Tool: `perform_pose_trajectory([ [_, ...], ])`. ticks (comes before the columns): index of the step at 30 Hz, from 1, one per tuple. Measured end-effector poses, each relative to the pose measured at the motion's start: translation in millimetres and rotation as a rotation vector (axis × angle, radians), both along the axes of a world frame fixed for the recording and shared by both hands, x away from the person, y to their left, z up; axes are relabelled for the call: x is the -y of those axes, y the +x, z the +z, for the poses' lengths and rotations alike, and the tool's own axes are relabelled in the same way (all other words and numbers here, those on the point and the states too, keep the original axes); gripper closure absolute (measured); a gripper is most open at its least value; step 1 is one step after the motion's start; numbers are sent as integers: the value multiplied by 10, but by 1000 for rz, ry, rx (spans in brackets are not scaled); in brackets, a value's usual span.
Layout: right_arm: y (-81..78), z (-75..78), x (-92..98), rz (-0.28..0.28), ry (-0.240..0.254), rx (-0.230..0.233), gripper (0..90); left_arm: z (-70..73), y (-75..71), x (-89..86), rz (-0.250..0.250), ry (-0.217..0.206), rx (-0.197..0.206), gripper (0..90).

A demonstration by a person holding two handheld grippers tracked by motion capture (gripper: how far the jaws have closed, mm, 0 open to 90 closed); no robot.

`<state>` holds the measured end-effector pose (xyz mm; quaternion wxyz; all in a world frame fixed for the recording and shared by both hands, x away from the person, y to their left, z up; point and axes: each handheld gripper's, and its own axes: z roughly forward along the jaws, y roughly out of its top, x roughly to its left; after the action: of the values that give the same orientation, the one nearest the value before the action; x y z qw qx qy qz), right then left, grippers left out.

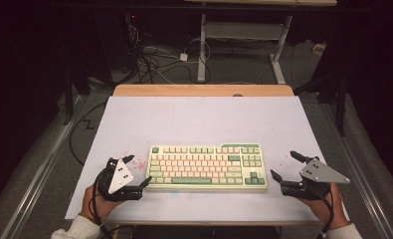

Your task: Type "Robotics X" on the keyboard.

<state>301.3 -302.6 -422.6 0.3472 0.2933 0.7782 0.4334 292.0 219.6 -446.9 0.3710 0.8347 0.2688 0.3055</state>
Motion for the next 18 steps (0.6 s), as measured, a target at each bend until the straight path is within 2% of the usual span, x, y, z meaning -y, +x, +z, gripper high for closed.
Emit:
perform_pose_trajectory([
  [10, -21, -55, 118, -20, 21, -10, 161, -59, -14, -81, 13, -1, -11, 146],
  [18, -39, -148, 244, -61, 31, -32, 160, -120, -6, -118, 18, 1, -33, 146],
])
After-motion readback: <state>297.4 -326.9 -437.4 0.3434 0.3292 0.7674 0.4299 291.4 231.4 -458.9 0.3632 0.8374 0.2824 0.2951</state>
